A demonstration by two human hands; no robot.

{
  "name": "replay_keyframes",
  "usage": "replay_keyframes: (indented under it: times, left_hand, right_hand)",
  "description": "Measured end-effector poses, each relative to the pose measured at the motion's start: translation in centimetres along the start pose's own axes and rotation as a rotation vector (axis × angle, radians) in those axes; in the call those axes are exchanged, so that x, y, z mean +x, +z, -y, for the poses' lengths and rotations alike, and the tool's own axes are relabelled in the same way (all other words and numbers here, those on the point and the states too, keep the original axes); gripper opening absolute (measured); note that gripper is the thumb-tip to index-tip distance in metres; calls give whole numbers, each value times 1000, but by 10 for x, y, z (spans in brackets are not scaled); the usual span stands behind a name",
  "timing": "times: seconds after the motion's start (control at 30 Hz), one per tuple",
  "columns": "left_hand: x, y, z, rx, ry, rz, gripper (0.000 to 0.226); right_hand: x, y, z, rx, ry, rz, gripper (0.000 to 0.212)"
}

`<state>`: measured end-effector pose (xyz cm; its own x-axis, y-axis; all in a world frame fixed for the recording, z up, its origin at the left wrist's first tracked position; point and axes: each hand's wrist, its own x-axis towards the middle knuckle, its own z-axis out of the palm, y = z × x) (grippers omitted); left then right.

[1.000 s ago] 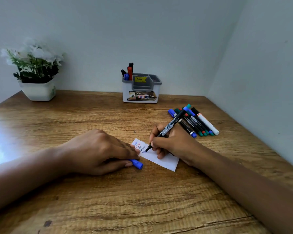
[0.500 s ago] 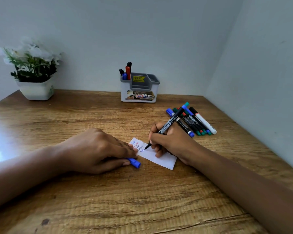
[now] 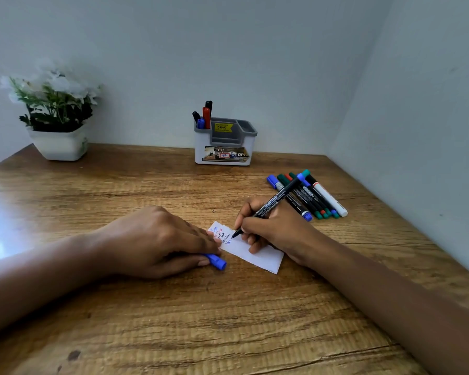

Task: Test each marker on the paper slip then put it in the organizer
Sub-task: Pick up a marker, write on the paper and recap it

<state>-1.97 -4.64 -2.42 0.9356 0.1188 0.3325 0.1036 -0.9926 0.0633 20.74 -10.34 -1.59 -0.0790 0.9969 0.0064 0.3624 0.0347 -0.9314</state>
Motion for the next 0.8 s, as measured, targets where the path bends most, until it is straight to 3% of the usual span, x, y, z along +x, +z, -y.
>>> replay_keyframes:
  times: [0.8]
  left_hand:
    - [1, 0, 0, -18, 10, -10, 31]
  right_hand:
    - [2, 2, 0, 13, 24, -45, 6]
